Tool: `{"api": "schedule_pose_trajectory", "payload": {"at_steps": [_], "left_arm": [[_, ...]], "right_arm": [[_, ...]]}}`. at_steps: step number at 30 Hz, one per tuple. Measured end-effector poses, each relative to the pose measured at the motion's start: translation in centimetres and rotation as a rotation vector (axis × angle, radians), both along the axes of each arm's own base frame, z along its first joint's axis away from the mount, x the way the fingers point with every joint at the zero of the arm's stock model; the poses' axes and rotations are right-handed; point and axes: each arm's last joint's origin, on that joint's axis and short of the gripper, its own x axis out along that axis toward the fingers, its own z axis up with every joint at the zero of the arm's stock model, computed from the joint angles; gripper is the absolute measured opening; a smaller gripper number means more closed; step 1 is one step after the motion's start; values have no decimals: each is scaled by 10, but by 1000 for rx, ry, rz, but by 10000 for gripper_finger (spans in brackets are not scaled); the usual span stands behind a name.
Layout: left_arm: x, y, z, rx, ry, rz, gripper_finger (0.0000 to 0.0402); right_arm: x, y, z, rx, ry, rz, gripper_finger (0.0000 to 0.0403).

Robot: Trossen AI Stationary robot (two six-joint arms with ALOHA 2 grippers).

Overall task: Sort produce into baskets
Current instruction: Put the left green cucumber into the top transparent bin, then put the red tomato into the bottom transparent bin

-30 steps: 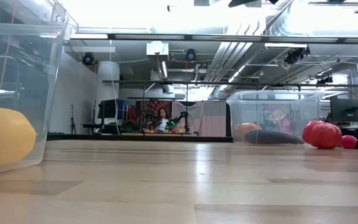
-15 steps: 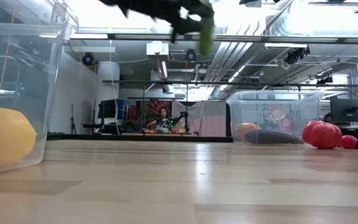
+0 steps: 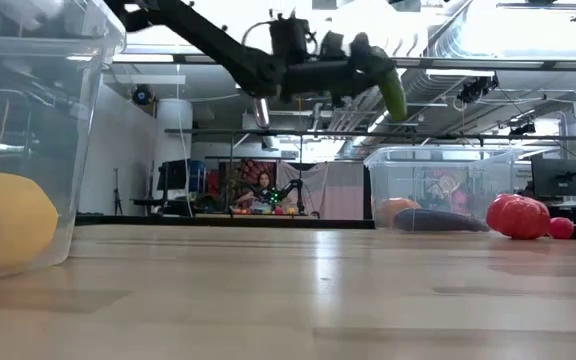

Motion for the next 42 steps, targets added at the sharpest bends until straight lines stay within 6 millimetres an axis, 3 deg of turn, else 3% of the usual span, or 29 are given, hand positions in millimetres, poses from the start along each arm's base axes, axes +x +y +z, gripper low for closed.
{"api": "schedule_pose_trajectory", "payload": {"at_steps": [8,24,27,34,38,42], "left_arm": [[28,14,-27,-11,53,30,180],[28,18,-36,-37,141,72,292],[24,18,-24,-54,126,40,299],[-8,22,35,-164,173,-137,300],[-27,23,54,-264,252,-267,300],[-34,8,62,-378,344,-400,300]], "right_arm": [[0,0,0,-6,8,1,316],[0,0,0,-8,14,13,316],[0,0,0,-6,12,13,316],[-19,2,9,-13,-8,26,316],[-40,4,10,14,34,67,316],[-54,7,1,79,136,148,316]]}}
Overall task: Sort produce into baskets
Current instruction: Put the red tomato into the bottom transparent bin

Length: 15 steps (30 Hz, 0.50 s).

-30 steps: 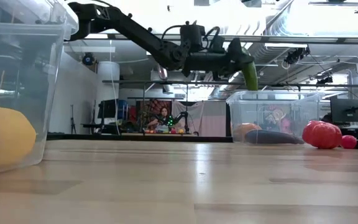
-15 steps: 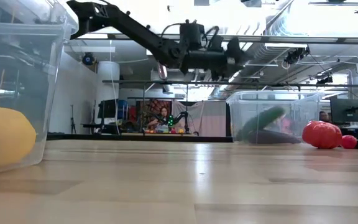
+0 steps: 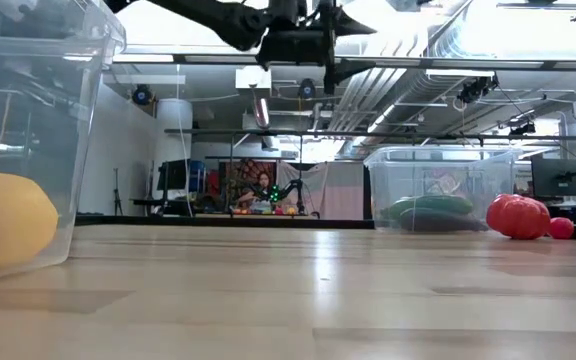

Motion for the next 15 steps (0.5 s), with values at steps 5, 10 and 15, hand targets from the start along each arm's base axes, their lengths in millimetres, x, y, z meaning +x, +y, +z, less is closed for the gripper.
{"api": "schedule_pose_trajectory", "payload": {"at_steps": [5,10,15], "left_arm": [[3,-50,-8,-44,103,-82,300],[-11,-117,-5,-20,127,-26,300],[-49,-164,7,-19,112,153,300]], "right_arm": [[-10,8,-22,142,214,146,316],[-18,32,-45,240,395,370,316],[-28,64,-77,346,475,585,316]]}}
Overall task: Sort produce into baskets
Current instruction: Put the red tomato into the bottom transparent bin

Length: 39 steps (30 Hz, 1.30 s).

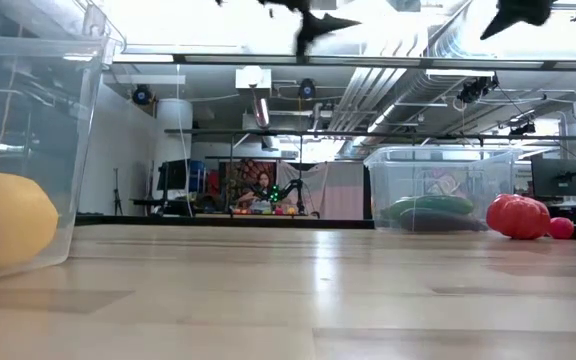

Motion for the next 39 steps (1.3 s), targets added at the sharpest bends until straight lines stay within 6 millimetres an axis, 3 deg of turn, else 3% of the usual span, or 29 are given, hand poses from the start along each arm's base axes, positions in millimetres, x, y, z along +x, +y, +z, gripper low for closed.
{"api": "schedule_pose_trajectory", "payload": {"at_steps": [5,10,17,21,26,34,39], "left_arm": [[-51,-31,26,4,-53,145,300],[-97,-51,55,66,-140,238,300],[-136,-56,82,147,-198,307,300],[-148,-56,86,156,-188,306,300],[-155,-56,84,172,-133,300,300],[-155,-55,81,234,-100,287,300],[-155,-55,81,268,-97,281,300]], "right_arm": [[2,39,-47,180,52,134,316],[3,79,-88,323,198,242,316],[7,123,-115,232,421,350,316],[8,145,-132,143,507,444,316],[14,160,-140,161,592,526,316],[17,164,-138,208,599,444,316],[21,163,-138,139,533,489,316]]}}
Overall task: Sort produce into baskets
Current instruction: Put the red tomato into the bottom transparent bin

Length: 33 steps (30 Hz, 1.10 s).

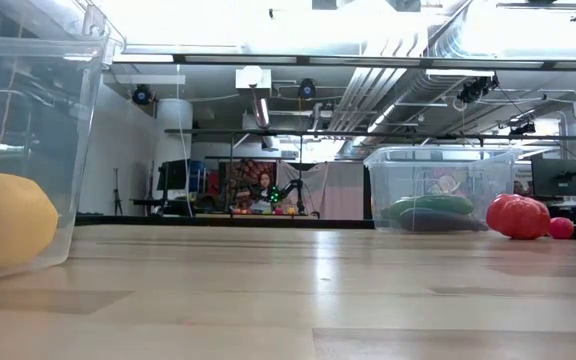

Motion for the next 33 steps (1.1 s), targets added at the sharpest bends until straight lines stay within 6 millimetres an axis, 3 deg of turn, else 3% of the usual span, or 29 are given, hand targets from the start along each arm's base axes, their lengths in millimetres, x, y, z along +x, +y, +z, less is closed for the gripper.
{"api": "schedule_pose_trajectory", "payload": {"at_steps": [9,17,23,33], "left_arm": [[0,0,0,11,3,-1,300],[0,0,0,11,2,-2,300],[-5,0,3,9,-13,-3,300],[-7,0,5,11,-18,-4,300]], "right_arm": [[0,1,0,16,7,71,321],[-3,2,-10,-26,88,182,394],[-6,-3,-15,-102,154,96,371],[-6,1,-16,-82,125,28,369]]}}
